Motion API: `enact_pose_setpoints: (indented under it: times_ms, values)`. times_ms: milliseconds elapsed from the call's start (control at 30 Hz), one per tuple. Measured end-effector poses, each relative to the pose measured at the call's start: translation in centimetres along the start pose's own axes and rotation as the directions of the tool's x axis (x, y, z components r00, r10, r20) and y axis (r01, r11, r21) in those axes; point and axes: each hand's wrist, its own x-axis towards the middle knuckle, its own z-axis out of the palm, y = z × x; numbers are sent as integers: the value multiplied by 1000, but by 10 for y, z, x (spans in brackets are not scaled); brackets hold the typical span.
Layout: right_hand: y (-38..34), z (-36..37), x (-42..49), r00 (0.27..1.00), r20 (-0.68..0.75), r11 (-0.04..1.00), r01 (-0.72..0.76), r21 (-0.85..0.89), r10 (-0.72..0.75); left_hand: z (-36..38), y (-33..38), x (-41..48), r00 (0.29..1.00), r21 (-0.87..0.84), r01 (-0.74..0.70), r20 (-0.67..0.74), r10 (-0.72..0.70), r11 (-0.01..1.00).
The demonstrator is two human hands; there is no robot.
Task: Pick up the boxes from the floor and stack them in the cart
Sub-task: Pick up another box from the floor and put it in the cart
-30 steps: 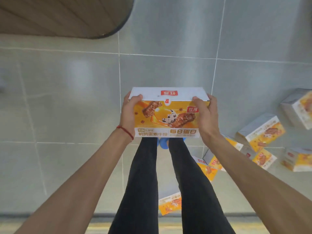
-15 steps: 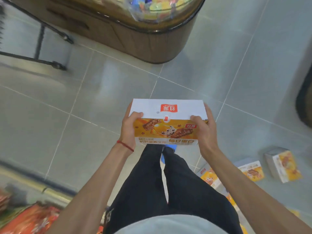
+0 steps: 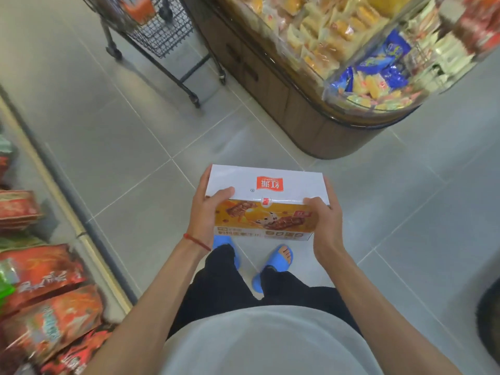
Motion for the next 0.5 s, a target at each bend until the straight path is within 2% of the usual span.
enact_pose_setpoints:
  times_ms: [167,300,500]
  values:
    - [-17,70,6,996,82,996,35,-77,-29,-62,29,12,994,-45,-61,-89,57,997]
    - [-27,144,16,990,133,996,53,-72,-43,-121,51,32,986,-127,-78,-159,58,989]
    - [-35,262,28,985,159,993,73,-91,-58,-221,93,67,972,-103,-114,-216,90,988]
